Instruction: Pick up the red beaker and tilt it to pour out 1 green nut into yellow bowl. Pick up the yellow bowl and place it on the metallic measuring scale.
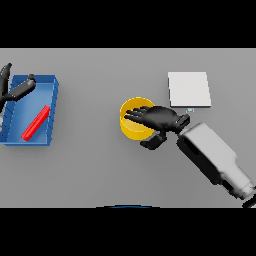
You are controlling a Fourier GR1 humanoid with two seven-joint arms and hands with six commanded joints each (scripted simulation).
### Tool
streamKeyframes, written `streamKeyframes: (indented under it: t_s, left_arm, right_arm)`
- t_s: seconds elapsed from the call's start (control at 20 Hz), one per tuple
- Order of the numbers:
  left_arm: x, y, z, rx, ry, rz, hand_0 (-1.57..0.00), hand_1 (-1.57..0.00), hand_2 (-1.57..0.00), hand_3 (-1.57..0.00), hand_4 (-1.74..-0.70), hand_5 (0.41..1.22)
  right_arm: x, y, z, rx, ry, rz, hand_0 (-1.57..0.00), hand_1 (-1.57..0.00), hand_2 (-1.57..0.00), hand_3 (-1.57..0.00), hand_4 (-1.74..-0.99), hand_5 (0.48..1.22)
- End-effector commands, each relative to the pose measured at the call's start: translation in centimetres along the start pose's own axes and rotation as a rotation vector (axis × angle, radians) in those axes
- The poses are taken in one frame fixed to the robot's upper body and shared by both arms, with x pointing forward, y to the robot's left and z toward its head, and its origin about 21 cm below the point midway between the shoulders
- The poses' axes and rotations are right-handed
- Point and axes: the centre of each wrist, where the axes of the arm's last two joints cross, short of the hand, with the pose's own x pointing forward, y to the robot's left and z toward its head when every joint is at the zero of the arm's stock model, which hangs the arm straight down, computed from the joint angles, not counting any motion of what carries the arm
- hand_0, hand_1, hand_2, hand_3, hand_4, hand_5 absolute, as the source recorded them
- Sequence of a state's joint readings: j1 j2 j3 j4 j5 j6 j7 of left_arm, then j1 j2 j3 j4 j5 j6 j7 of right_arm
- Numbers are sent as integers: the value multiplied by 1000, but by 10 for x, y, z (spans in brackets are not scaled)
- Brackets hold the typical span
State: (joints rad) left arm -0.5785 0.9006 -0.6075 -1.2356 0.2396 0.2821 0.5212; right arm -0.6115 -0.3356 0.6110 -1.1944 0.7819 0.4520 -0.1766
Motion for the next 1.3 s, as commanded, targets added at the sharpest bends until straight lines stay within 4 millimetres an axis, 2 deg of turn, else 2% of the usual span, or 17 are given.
streamKeyframes:
  t_s: [0.0, 0.2, 0.3, 0.35, 0.4, 0.45, 0.55, 0.6, 0.65, 0.75, 0.85, 1.0, 1.1, 1.2, 1.25]
  left_arm:
    - [0, 2, 1, -3, -7, -4, 1, 1, 1, 1, -798, 736]
    - [3, 0, -1, -1, 1, -4, 1, 1, 1, 1, -793, 729]
    - [-1, 0, -5, -2, 3, -11, 1, 1, 1, 1, -792, 725]
    - [-1, -2, -4, -4, -15, -4, 1, 1, 1, 1, -792, 723]
    - [0, -1, -1, 3, -17, -6, 1, 1, 1, 1, -793, 722]
    - [-3, 0, 0, 2, -16, -4, 1, 1, 1, 1, -793, 723]
    - [-1, 0, 1, 1, -15, -2, 1, 1, 1, 1, -796, 726]
    - [2, 1, -2, 5, -10, 3, 1, 1, 1, 1, -800, 727]
    - [0, 0, -1, 3, -9, -5, 1, 1, 1, 1, -799, 728]
    - [0, 2, 2, 1, -17, -3, 1, 1, 1, 1, -799, 727]
    - [4, 2, 2, 4, -12, 3, 1, 1, 1, 1, -802, 725]
    - [0, 3, 3, -2, -11, 8, 1, 1, 1, 1, -806, 724]
    - [1, 4, 4, 5, -11, -1, 1, 1, 1, 1, -803, 725]
    - [1, 2, 6, 0, -16, -4, 1, 1, 1, 1, -801, 724]
    - [3, 4, 7, 5, -12, -2, 1, 1, 1, 1, -801, 723]
  right_arm:
    - [0, -1, 0, 16, 8, 11, 1, 1, 1, 1, -1306, 681]
    - [2, -4, -9, 39, 20, 38, 1, 1, -4, -11, -1308, 729]
    - [7, -1, -11, 62, 27, 53, -16, -40, -68, -94, -1339, 784]
    - [8, -2, -11, 70, 33, 65, -93, -107, -133, -160, -1362, 820]
    - [9, -2, -11, 73, 31, 73, -258, -236, -233, -249, -1387, 900]
    - [9, -3, -11, 83, 21, 72, -508, -437, -388, -359, -1425, 964]
    - [8, -3, -10, 104, 24, 64, -891, -846, -814, -594, -1534, 1057]
    - [8, -5, -11, 122, 22, 56, -1027, -991, -965, -691, -1571, 1090]
    - [7, -5, -9, 139, 19, 46, -1136, -1107, -1086, -867, -1604, 1116]
    - [5, -3, -5, 140, 17, 44, -1292, -1274, -1261, -1019, -1649, 1154]
    - [6, -5, -3, 146, 18, 44, -1393, -1381, -1314, -1142, -1682, 1178]
    - [8, -7, -3, 138, 27, 40, -1480, -1474, -1424, -1176, -1711, 1199]
    - [6, -10, 4, 128, 22, 43, -1513, -1509, -1453, -1192, -1722, 1207]
    - [5, -22, 13, 102, 15, 41, -1534, -1531, -1490, -1192, -1729, 1212]
    - [6, -30, 19, 92, 19, 45, -1541, -1539, -1470, -1268, -1731, 1214]
